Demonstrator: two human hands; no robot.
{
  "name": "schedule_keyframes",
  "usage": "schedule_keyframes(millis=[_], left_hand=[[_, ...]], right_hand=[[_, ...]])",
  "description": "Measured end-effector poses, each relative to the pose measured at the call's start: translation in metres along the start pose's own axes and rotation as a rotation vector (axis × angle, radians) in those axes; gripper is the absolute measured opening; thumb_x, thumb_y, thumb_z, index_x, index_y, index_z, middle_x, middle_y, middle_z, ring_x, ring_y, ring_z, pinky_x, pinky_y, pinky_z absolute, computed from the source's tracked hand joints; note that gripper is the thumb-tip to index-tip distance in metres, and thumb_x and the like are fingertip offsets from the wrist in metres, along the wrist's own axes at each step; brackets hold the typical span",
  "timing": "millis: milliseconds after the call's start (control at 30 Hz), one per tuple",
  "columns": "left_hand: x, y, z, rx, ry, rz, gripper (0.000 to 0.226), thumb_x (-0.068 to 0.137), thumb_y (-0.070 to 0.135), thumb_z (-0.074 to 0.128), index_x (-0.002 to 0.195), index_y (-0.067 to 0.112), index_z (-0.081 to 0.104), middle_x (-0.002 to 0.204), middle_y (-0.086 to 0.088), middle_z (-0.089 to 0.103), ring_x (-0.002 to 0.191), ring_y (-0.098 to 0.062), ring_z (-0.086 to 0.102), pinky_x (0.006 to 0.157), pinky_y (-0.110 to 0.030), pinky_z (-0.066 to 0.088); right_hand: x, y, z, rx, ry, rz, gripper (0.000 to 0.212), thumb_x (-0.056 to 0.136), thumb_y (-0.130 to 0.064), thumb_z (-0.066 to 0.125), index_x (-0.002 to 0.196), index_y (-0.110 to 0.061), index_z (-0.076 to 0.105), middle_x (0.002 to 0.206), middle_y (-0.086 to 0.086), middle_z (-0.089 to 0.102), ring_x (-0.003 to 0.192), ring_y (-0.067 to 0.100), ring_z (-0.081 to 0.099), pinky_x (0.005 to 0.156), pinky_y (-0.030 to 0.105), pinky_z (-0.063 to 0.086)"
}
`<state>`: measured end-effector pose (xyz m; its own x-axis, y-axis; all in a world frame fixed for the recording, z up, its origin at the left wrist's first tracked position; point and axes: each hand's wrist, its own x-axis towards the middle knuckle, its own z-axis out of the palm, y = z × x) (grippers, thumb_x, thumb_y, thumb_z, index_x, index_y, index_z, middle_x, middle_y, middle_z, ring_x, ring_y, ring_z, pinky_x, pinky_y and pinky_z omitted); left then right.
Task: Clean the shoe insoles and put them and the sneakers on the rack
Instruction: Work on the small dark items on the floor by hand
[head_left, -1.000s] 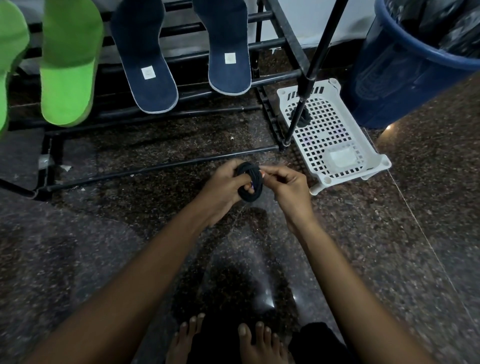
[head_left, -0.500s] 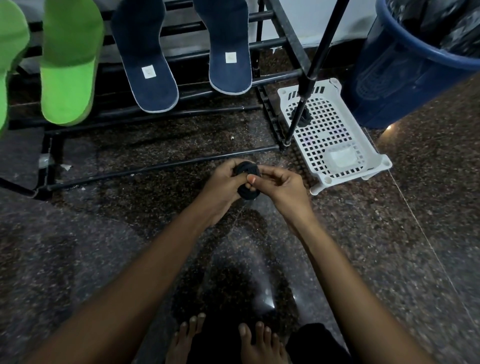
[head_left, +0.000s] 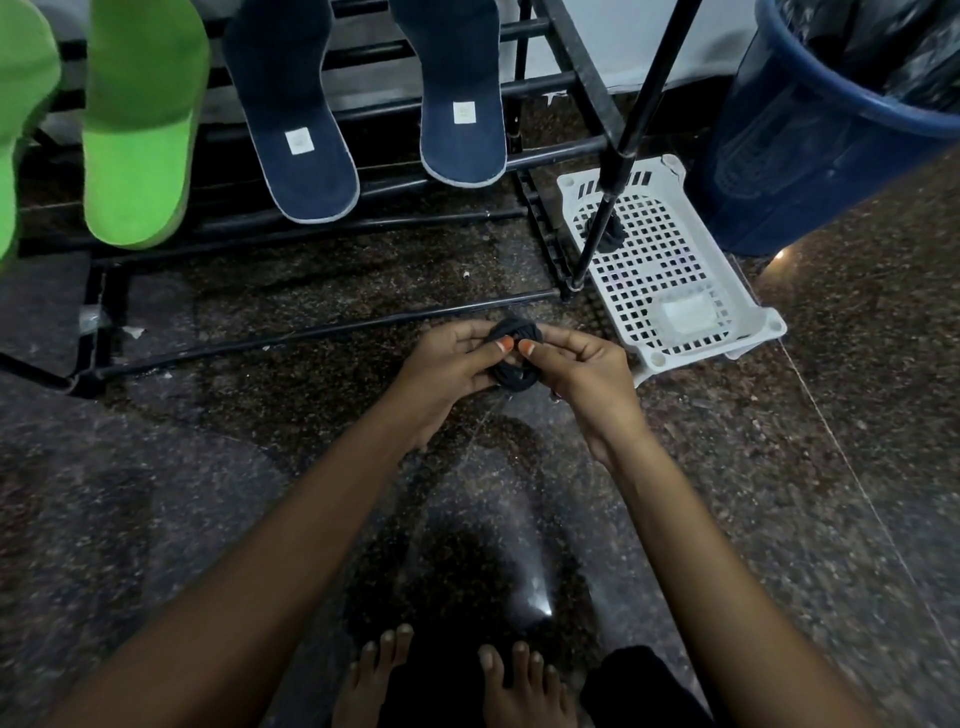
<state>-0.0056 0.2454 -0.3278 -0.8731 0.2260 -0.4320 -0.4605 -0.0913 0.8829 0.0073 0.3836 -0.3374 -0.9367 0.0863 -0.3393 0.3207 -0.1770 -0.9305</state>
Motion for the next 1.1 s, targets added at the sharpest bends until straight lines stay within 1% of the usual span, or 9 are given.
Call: schedule_keyframes(millis=[167,333,433,533,667,767,867,1000,1100], left_hand=[[-0.001,-0.001,-0.001,-0.018,-0.004,-0.017,0.011,0.093,0.003,0.052,0.095,0.009,0.061,0.083,-0.001,0.066,0.066,0.000,0.067,0.059,-0.013,0.052],[-0.001,0.000,0.000,-0.068,-0.003,-0.060,0.014,0.094,0.006,0.051,0.091,0.013,0.062,0.075,0.005,0.069,0.065,-0.001,0.067,0.061,-0.015,0.053],[0.000,0.000,0.001,-0.059,0.005,-0.070,0.015,0.095,0.007,0.050,0.090,0.013,0.063,0.079,0.003,0.068,0.066,-0.001,0.067,0.065,-0.015,0.054],[0.000,0.002,0.001,-0.066,0.008,-0.063,0.017,0.095,0.006,0.049,0.088,0.012,0.063,0.074,0.005,0.068,0.064,-0.001,0.067,0.061,-0.014,0.053],[-0.001,0.003,0.002,-0.052,-0.001,-0.046,0.018,0.094,0.005,0.049,0.087,0.011,0.064,0.071,0.006,0.069,0.064,-0.001,0.067,0.061,-0.014,0.053],[-0.001,0.003,0.003,-0.056,-0.019,-0.039,0.017,0.094,0.005,0.050,0.089,0.010,0.065,0.070,0.007,0.071,0.068,-0.002,0.068,0.063,-0.015,0.054],[0.000,0.003,0.004,-0.046,-0.019,-0.027,0.016,0.094,0.006,0.050,0.091,0.010,0.066,0.075,0.005,0.071,0.070,-0.003,0.068,0.064,-0.015,0.054],[0.000,0.000,0.008,-0.003,0.029,0.002,0.012,0.092,0.007,0.054,0.092,0.007,0.066,0.081,-0.001,0.068,0.067,-0.001,0.067,0.061,-0.014,0.052],[0.002,-0.002,0.011,0.031,0.072,0.011,0.010,0.092,0.006,0.056,0.092,0.005,0.066,0.083,-0.002,0.067,0.068,-0.002,0.066,0.061,-0.013,0.052]], right_hand=[[0.002,0.002,-0.002,0.025,-0.002,0.039,0.021,0.079,0.001,0.065,0.092,-0.015,0.064,0.074,0.000,0.071,0.072,0.014,0.066,0.080,0.033,0.052],[0.000,-0.002,-0.003,-0.037,-0.063,-0.057,0.024,0.081,0.005,0.060,0.087,-0.019,0.058,0.069,-0.005,0.068,0.066,0.011,0.063,0.064,0.022,0.050],[-0.002,-0.004,-0.002,-0.142,-0.124,-0.140,0.023,0.082,0.004,0.060,0.090,-0.017,0.066,0.078,-0.007,0.069,0.076,0.008,0.064,0.071,0.019,0.051],[-0.003,-0.006,0.000,-0.191,-0.117,-0.190,0.024,0.080,0.004,0.063,0.098,-0.012,0.067,0.074,-0.013,0.069,0.069,0.000,0.062,0.063,0.012,0.049],[-0.003,-0.002,0.001,-0.264,-0.062,-0.304,0.024,0.078,0.002,0.066,0.089,-0.019,0.069,0.085,-0.005,0.069,0.082,0.010,0.066,0.076,0.026,0.053],[-0.003,0.001,0.001,-0.308,-0.011,-0.365,0.022,0.079,-0.001,0.067,0.083,-0.022,0.068,0.085,-0.001,0.069,0.083,0.018,0.066,0.077,0.033,0.053],[-0.003,0.002,0.002,-0.312,0.008,-0.358,0.018,0.082,-0.001,0.063,0.084,-0.018,0.066,0.087,-0.004,0.066,0.084,0.010,0.063,0.080,0.025,0.051],[-0.002,0.002,0.005,-0.410,0.078,-0.409,0.014,0.086,0.001,0.056,0.084,-0.013,0.060,0.093,-0.009,0.047,0.088,-0.013,0.046,0.081,0.006,0.039],[0.000,0.003,0.004,-0.293,0.089,-0.317,0.016,0.091,-0.003,0.049,0.084,-0.016,0.056,0.092,-0.001,0.049,0.083,-0.003,0.048,0.073,0.011,0.040]])
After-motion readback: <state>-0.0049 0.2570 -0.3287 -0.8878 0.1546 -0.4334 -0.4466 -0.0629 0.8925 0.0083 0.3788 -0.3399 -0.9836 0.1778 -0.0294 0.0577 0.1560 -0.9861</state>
